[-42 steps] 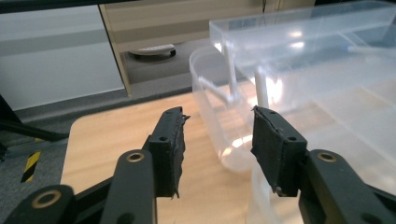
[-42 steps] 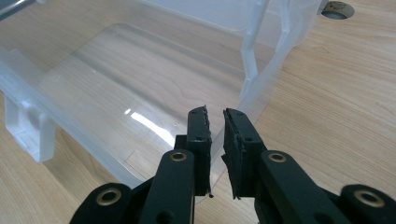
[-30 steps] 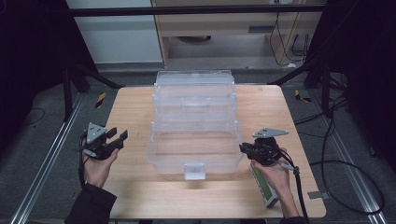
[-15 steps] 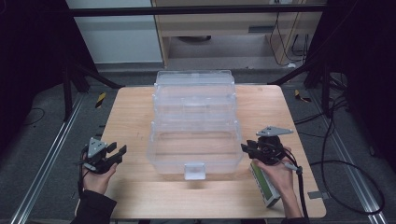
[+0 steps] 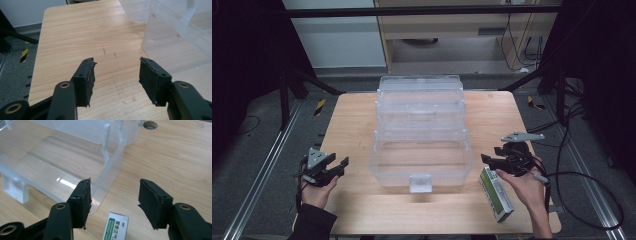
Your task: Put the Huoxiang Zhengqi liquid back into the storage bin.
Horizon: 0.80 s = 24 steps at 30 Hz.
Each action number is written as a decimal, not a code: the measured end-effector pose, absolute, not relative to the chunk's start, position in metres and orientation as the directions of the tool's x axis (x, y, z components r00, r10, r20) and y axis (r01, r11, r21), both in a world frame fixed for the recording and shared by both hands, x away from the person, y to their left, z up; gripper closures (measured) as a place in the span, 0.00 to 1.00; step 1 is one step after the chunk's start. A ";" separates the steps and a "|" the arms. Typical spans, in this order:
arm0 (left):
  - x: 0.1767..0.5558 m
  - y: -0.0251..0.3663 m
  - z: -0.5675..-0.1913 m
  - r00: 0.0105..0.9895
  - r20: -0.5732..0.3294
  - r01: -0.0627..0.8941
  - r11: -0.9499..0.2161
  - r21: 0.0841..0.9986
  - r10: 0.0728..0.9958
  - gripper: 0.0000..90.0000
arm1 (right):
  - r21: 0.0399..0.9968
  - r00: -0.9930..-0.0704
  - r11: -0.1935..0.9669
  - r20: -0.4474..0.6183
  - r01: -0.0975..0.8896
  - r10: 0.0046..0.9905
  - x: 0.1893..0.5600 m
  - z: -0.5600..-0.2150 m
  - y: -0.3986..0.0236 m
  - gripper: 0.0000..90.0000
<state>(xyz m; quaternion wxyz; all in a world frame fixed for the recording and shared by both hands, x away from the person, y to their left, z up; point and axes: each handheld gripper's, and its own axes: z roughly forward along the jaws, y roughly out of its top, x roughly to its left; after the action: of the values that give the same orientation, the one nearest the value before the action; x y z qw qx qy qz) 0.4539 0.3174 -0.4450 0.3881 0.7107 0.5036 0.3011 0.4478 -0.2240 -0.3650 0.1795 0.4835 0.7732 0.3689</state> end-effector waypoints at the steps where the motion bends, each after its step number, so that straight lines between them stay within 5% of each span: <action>1: 0.454 0.317 -0.445 0.308 0.042 0.484 -0.195 0.853 0.950 0.47 | 0.740 -0.469 0.262 0.081 0.620 0.880 0.447 -0.363 -0.225 0.47; 24: 0.455 0.307 -0.448 0.333 0.073 0.508 -0.244 0.826 0.940 0.35 | 0.536 -0.474 0.384 0.034 0.752 0.880 0.431 -0.359 -0.220 0.43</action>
<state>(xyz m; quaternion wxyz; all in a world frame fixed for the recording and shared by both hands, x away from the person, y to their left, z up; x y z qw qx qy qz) 0.4552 0.3072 -0.4478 0.3642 0.7308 0.4953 0.2965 0.4315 -0.2195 -0.3589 0.1291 0.4966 0.8217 0.2480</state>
